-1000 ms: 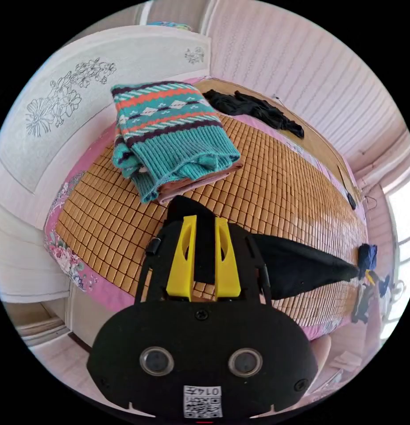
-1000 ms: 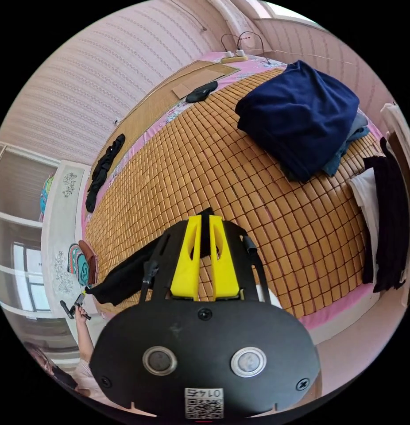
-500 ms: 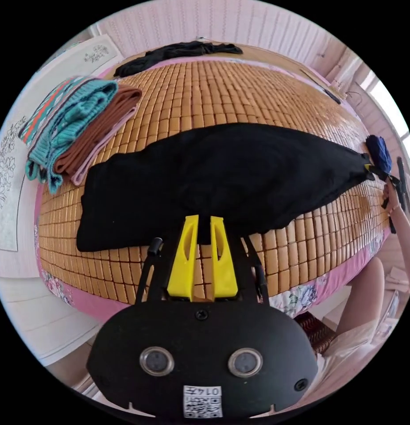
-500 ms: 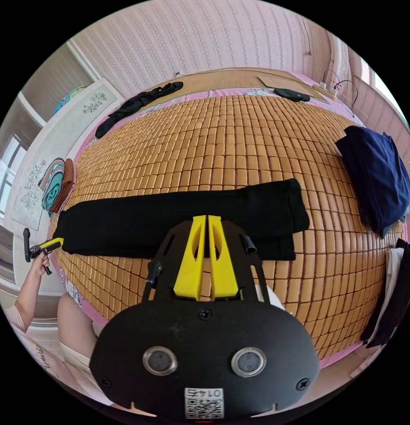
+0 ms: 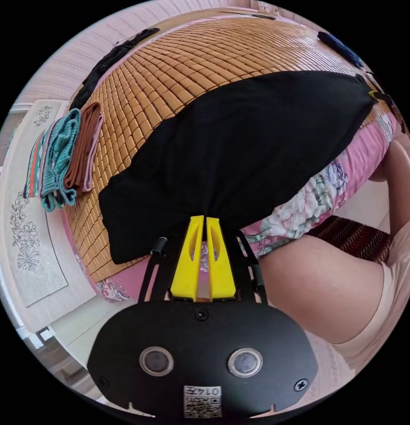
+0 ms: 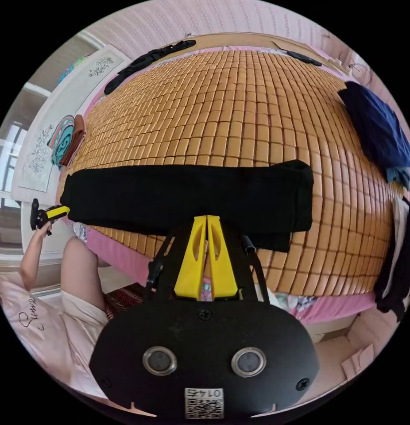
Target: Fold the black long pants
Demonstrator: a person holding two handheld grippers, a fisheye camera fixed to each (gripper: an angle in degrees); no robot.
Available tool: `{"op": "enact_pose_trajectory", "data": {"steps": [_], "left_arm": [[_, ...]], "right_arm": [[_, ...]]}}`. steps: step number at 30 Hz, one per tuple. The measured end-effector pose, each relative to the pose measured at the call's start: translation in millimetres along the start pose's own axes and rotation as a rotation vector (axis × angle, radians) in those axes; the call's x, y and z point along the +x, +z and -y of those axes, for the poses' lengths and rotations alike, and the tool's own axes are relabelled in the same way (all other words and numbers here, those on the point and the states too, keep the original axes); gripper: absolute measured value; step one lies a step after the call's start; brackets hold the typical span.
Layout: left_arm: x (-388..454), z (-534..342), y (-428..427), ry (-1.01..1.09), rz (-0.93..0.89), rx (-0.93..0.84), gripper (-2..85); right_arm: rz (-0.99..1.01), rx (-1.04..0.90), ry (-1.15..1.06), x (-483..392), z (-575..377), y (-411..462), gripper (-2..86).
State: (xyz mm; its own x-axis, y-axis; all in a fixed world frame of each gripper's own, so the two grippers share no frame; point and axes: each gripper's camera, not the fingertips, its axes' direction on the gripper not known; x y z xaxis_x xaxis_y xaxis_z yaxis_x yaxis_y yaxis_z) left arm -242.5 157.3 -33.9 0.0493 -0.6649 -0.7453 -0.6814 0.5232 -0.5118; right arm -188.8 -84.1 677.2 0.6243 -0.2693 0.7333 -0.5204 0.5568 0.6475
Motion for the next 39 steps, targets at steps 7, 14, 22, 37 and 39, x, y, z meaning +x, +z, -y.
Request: {"op": "enact_pose_trajectory", "data": {"steps": [7, 14, 22, 37, 39], "left_arm": [[34.7, -9.8, -69.9, -0.062, 0.155, 0.068, 0.0], [105.2, 39.1, -174.2, 0.061, 0.118, 0.264, 1.9], [309.0, 238.8, -254.5, 0.484, -0.264, 0.536, 6.1], [544.5, 437.9, -269.0, 0.69, -0.176, 0.274, 6.1], [551.9, 442.7, -274.6, 0.674, -0.173, 0.257, 5.7]], "right_arm": [[-0.012, 0.32, 0.246, 41.9, -108.6, -52.5, 5.4], [0.125, 0.365, 0.395, 81.9, -139.3, -13.1, 8.9], [0.259, 0.375, 0.427, 109.2, -137.9, 15.9, 8.2], [-0.127, 0.359, 0.163, 103.5, -124.8, 31.2, 6.0], [-0.064, 0.378, 0.157, 112.8, -128.8, 31.3, 4.7]]}}
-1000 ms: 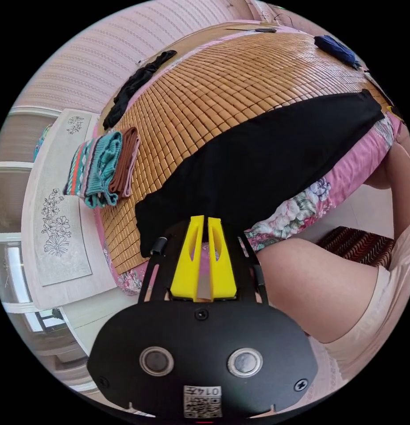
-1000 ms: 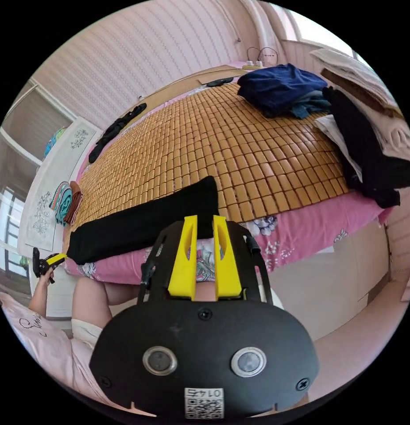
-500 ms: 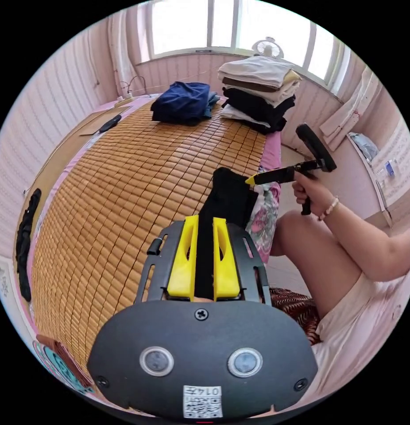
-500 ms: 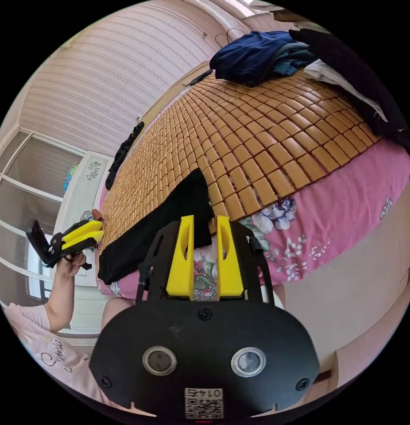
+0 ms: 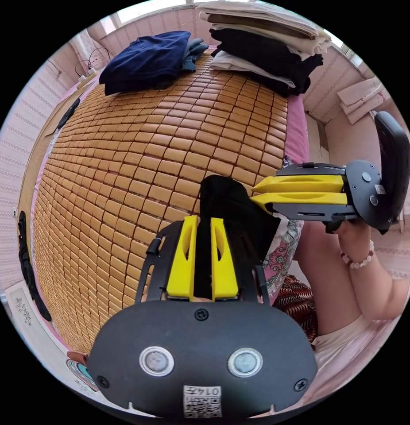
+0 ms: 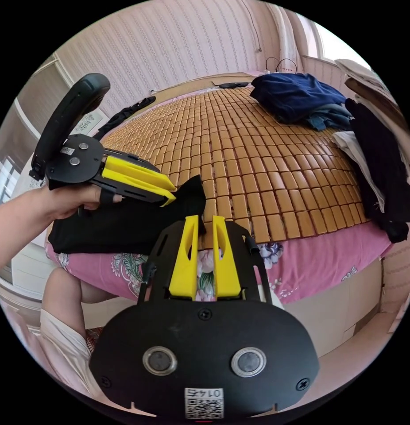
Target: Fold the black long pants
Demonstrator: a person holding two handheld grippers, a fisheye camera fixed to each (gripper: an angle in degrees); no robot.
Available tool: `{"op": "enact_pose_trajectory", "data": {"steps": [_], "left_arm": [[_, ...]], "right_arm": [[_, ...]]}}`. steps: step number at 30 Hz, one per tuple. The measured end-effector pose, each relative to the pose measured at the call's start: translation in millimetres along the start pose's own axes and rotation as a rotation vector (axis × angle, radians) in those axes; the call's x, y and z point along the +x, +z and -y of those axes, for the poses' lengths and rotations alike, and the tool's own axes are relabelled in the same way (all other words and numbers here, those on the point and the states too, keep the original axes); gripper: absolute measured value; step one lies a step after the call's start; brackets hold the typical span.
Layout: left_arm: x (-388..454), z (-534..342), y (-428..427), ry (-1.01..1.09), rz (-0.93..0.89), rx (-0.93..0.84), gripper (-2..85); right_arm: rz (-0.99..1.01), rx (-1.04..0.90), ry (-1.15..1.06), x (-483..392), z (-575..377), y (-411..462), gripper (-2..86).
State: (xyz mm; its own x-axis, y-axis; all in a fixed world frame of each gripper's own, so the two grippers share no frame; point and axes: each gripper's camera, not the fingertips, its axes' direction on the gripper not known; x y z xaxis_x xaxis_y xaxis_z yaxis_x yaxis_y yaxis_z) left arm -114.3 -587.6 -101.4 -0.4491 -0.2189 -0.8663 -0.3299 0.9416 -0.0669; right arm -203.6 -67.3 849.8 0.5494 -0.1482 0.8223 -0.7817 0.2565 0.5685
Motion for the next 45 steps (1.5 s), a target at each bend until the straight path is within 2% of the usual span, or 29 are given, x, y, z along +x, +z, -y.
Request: {"op": "enact_pose_trajectory", "data": {"steps": [9, 13, 21, 23, 28, 33, 37, 40, 42, 44, 45], "left_arm": [[49.3, 45.4, -27.4, 0.109, 0.206, -0.038, 8.1], [56.9, 67.5, -20.0, 0.117, 0.191, -0.099, 8.6], [55.8, 81.0, -23.6, 0.145, 0.091, -0.082, 3.9], [56.5, 82.1, -25.5, 0.141, 0.111, -0.076, 2.7], [48.3, 67.6, -57.2, 0.116, 0.1, 0.01, 0.8], [29.8, 27.4, -106.0, 0.14, -0.034, 0.172, 0.2], [29.0, -7.6, -130.3, 0.244, -0.033, 0.268, -0.1], [27.1, -26.3, -141.7, 0.291, -0.065, 0.305, -0.2], [26.9, -35.6, -147.8, 0.327, -0.085, 0.334, -0.2], [26.7, -40.9, -151.1, 0.359, -0.104, 0.34, -0.2], [25.7, -42.0, -151.8, 0.367, -0.108, 0.334, -0.2]], "right_arm": [[0.12, -0.001, 0.026, 41.1, -12.2, 10.5, -0.6], [0.136, -0.003, 0.023, 57.3, -15.4, 14.1, -0.9], [0.224, 0.002, 0.035, 98.8, -23.9, 18.5, -0.9], [0.28, 0.013, 0.041, 111.2, -27.1, 20.2, -0.8], [0.638, 0.091, 0.065, 162.6, -40.5, 23.5, -0.1], [0.742, 0.203, 0.034, 187.6, -50.0, 14.9, 2.2], [0.874, 0.267, -0.006, 203.0, -53.5, 13.4, 14.4], [0.913, 0.287, -0.039, 205.7, -54.5, 13.8, 20.1], [0.978, 0.296, -0.082, 203.5, -52.7, 15.4, 19.9], [1.09, 0.266, -0.173, 198.4, -48.8, 18.3, 13.5], [1.166, 0.234, -0.244, 195.8, -45.4, 19.4, 6.8]]}}
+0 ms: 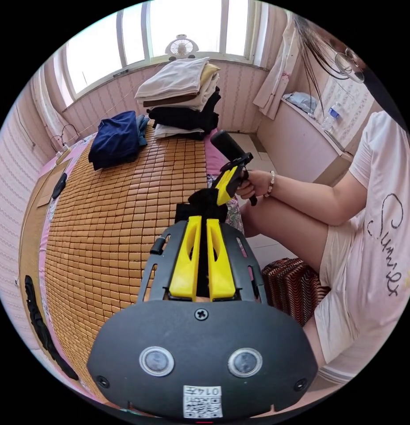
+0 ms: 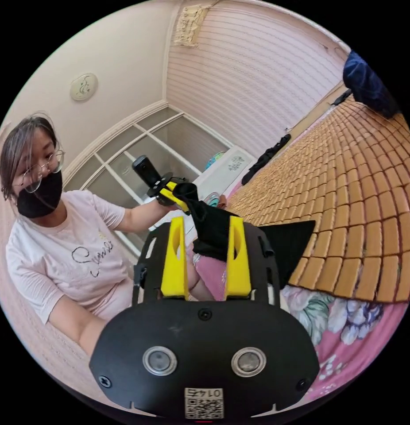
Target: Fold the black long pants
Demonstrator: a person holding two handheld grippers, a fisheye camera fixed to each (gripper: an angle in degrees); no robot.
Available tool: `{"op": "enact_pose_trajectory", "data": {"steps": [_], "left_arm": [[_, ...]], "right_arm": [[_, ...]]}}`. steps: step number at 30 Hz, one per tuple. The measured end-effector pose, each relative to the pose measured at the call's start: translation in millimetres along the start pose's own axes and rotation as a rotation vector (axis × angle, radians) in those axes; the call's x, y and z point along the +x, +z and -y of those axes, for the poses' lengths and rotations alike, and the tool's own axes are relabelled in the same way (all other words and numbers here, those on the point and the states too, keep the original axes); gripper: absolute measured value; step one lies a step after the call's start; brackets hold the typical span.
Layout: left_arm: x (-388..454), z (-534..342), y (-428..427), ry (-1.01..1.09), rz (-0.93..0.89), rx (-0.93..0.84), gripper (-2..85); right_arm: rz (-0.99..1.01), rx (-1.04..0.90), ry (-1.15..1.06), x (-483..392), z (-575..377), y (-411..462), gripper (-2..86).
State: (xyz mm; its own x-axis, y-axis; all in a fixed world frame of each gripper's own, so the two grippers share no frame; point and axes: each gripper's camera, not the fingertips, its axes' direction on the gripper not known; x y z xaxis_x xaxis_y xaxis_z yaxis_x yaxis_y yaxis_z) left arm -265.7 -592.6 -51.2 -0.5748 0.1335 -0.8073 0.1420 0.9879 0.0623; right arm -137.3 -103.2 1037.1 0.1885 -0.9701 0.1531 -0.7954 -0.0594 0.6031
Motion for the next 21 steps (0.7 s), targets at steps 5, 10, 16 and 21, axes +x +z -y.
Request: {"op": "enact_pose_trajectory", "data": {"steps": [5, 10, 16, 21], "left_arm": [[-22.7, 6.6, 18.0, -0.049, 0.021, -0.081, -0.6], [-76.8, 22.0, 92.4, -0.214, 0.025, -0.193, -0.8], [-91.2, 28.4, 121.4, -0.282, -0.018, -0.22, 3.2], [-75.8, 25.0, 140.9, -0.196, 0.029, -0.311, 6.0]], "right_arm": [[-0.076, -0.01, 0.051, 5.3, -3.1, -10.8, 1.6], [-0.308, 0.011, 0.321, 27.5, -25.1, -37.4, 1.8], [-0.493, -0.155, 0.333, 19.4, -15.6, -28.1, 7.3], [-0.478, -0.207, 0.371, 29.5, -12.9, -15.8, 8.5]]}}
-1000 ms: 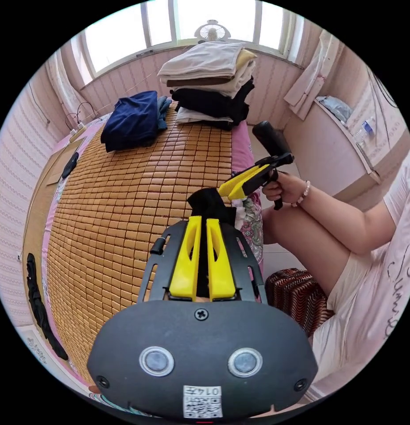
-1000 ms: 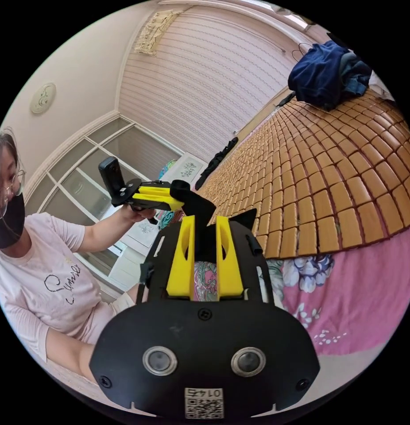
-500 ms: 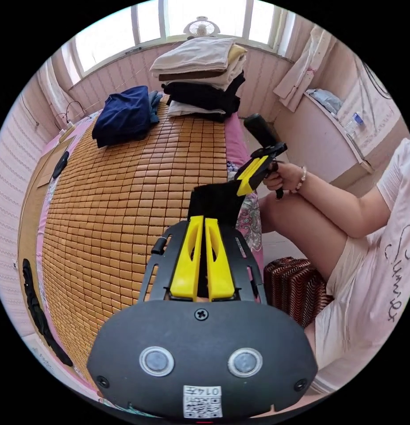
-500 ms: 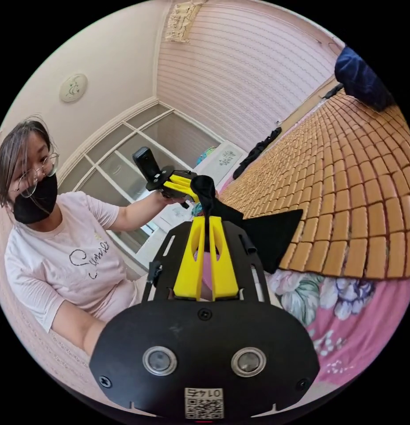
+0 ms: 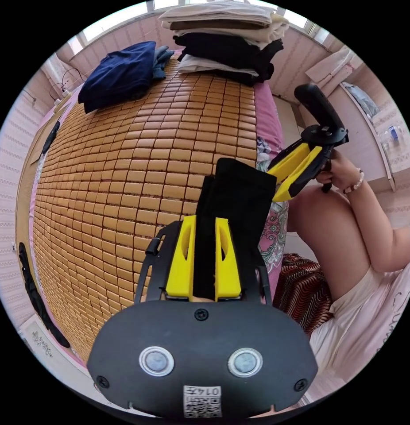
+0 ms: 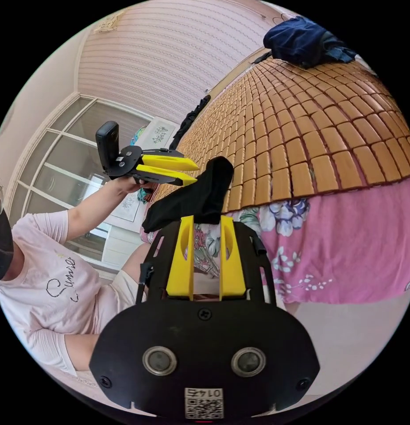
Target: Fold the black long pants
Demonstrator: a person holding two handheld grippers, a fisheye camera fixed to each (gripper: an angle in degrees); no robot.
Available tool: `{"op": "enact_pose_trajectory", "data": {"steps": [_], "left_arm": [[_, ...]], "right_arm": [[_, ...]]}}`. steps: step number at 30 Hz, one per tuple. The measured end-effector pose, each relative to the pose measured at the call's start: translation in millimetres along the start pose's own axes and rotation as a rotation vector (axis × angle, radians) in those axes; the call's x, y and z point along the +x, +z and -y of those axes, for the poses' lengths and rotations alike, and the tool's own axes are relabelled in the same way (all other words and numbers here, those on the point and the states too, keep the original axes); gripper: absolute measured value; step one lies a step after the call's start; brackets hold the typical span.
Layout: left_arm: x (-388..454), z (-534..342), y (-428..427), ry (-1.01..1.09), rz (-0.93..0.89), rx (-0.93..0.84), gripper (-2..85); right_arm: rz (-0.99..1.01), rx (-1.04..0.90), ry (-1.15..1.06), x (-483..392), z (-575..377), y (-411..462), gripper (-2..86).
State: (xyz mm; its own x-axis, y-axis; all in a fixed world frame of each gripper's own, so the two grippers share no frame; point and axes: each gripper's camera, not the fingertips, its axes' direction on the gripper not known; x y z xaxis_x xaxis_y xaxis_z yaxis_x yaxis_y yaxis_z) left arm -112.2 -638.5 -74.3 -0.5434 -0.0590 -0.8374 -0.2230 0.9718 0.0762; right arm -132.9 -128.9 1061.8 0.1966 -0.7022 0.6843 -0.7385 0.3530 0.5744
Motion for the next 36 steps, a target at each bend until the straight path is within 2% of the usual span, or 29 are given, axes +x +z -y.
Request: {"op": "enact_pose_trajectory", "data": {"steps": [3, 7, 12, 16, 20, 26, 28, 30, 36], "left_arm": [[1.1, -3.7, 22.0, 0.01, 0.012, -0.074, 1.2], [-2.8, -16.9, 6.6, 0.017, 0.044, -0.02, -0.8], [-27.3, -33.6, -1.8, -0.047, -0.027, 0.014, -1.0], [-44.9, -42.3, 21.6, -0.124, -0.166, 0.014, -1.0], [-40.5, -48.5, 47.3, -0.111, -0.113, -0.042, -1.0], [-28.5, -70.3, 41.9, -0.056, -0.045, -0.021, -1.0], [-26.6, -82.4, 42.7, -0.048, -0.046, -0.008, -1.0], [-26.7, -92.2, 48.8, -0.059, -0.056, -0.01, -0.9], [-22.3, -135.0, 57.0, -0.13, -0.047, 0.044, 0.0]], "right_arm": [[-0.053, -0.057, -0.027, -9.3, 10.2, 16.2, 6.7], [-0.05, -0.078, -0.06, -17.2, 16.4, 30.4, 2.8], [-0.034, 0.084, -0.121, -32.0, 9.0, 14.2, 1.5], [-0.227, 0.089, -0.042, -36.7, 7.7, 22.3, 2.0], [-0.204, 0.082, 0.031, -34.6, 9.2, 33.2, 4.4], [-0.098, 0.337, -0.003, -53.3, 4.6, 33.0, 7.5], [-0.137, 0.192, 0.034, -56.9, 18.2, 61.8, 2.6], [-0.15, 0.119, 0.04, -61.5, 22.5, 78.4, 1.5], [-0.121, 0.13, 0.089, -74.5, 12.1, 96.4, 0.5]]}}
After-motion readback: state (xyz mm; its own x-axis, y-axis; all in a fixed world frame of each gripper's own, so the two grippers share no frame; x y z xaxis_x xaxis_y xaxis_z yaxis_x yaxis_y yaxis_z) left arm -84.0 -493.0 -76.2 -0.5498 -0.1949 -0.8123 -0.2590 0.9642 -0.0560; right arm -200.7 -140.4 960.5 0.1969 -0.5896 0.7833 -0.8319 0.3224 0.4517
